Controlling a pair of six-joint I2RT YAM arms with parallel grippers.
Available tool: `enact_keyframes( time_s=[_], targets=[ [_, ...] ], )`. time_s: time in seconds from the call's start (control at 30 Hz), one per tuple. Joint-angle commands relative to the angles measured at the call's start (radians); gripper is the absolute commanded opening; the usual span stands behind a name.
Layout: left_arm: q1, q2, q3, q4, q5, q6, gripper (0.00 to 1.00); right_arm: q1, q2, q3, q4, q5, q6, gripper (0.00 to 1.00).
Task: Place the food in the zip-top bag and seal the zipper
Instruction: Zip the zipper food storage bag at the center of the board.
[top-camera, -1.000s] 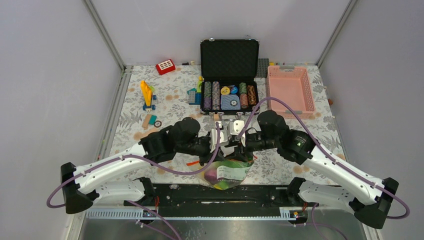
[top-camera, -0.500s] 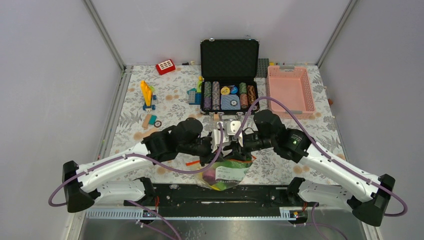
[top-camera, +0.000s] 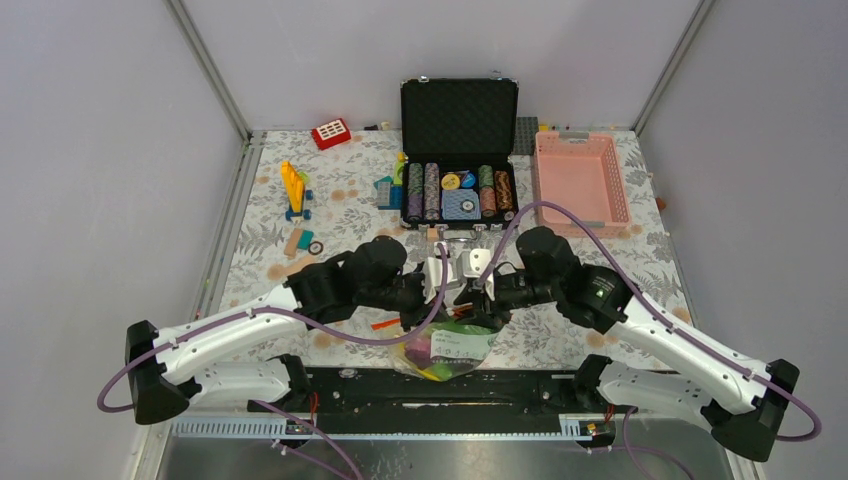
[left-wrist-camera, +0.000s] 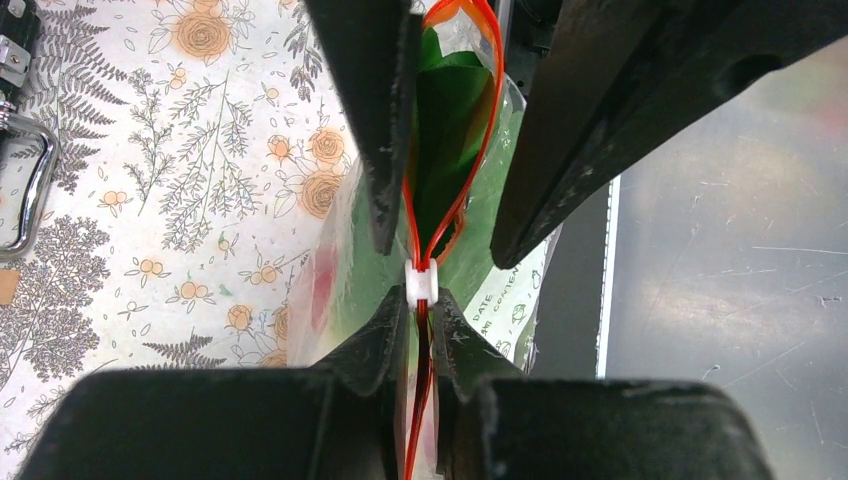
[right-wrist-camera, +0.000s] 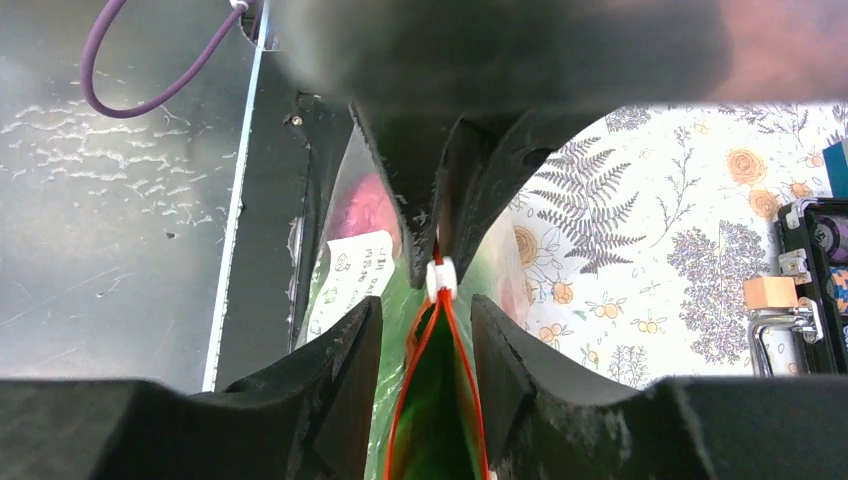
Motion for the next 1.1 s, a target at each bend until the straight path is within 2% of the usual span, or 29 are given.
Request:
enact_keyframes(
  time_s=[0.0,0.23,0.43,0.57,0.77,1.07],
  targets=[
    [0.001,-0.036,0.041,0.120,-0.011,-0.031,0.00,0.001,-0.023,-0.034,-0.057,-0.004,-0.020,0.46],
    [0.000,-0.049,0.038,0.122,0.025,-0.032,0.00,0.000,0.029,-0.025,-0.043,0.014,-0.020,0.46],
    [0.001,-0.065,0.027,0.129,0.009,-0.041,0.00,0.001,0.066,-0.010,-0.073,0.020,-0.033,0.25],
    [0.001,-0.061,0.023,0.135,-0.007,-0.046,0.00,0.001,0.057,-0.021,-0.090,0.030,-0.039,0.19],
    [0.001,-0.070,0.006,0.155,-0.013,-0.045,0.00,0.001,-0.016,-0.051,-0.076,0.070,-0.045,0.29],
    [0.000,-0.122,-0.056,0.213,0.075,-0.019,0.00,0.001,-0.109,-0.116,0.008,0.059,-0.065,0.37]
  ],
)
